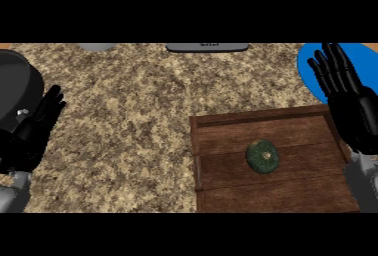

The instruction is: Pick the squash from the tray and place it in the plate

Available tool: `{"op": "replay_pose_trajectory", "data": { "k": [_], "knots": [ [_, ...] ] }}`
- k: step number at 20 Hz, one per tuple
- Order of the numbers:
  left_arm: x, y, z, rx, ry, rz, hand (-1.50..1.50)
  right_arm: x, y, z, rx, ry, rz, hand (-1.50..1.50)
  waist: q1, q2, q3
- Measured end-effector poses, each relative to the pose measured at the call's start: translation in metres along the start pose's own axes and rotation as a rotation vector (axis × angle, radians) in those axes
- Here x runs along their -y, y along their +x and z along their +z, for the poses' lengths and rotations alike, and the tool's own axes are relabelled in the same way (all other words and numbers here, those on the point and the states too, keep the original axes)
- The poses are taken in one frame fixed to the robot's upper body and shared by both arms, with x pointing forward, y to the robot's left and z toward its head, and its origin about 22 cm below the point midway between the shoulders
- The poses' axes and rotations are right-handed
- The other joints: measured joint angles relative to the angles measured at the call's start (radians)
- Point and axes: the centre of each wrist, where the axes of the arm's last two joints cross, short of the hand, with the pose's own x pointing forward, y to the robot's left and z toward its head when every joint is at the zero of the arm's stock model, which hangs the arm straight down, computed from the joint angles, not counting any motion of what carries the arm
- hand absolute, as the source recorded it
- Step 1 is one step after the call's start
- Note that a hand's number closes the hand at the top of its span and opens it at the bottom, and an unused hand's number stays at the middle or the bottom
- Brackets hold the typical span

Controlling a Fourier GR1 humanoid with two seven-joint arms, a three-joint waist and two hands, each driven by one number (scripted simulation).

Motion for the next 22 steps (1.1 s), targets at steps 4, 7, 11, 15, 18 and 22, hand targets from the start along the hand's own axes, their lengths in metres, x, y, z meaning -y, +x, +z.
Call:
{"op": "replay_pose_trajectory", "data": {
  "k": [4,7,11,15,18,22],
  "knots": [
    [0.022,-0.017,0.001,-0.080,0.018,0.020,0.00,-0.011,0.003,0.006,-0.070,-0.010,-0.053,1.50,0.008,-0.024,0.003],
    [0.039,-0.027,0.006,-0.151,0.044,0.040,0.00,-0.011,0.016,0.010,-0.126,0.006,0.041,1.50,0.001,-0.034,-0.006],
    [0.045,-0.039,0.014,-0.223,0.055,0.067,0.00,0.021,0.029,0.016,-0.149,0.009,0.550,1.50,-0.020,-0.043,-0.012],
    [0.055,-0.045,0.021,-0.261,0.060,0.100,0.00,-0.002,-0.008,0.051,-0.166,-0.199,0.406,-1.50,-0.019,-0.040,0.003],
    [0.064,-0.044,0.024,-0.272,0.049,0.110,0.00,-0.024,-0.026,0.073,-0.113,-0.233,0.223,-1.50,-0.008,-0.039,0.008],
    [0.071,-0.040,0.025,-0.276,0.041,0.113,0.00,-0.032,-0.040,0.103,-0.094,-0.108,0.246,-1.50,0.007,-0.038,0.007]
  ]
}}
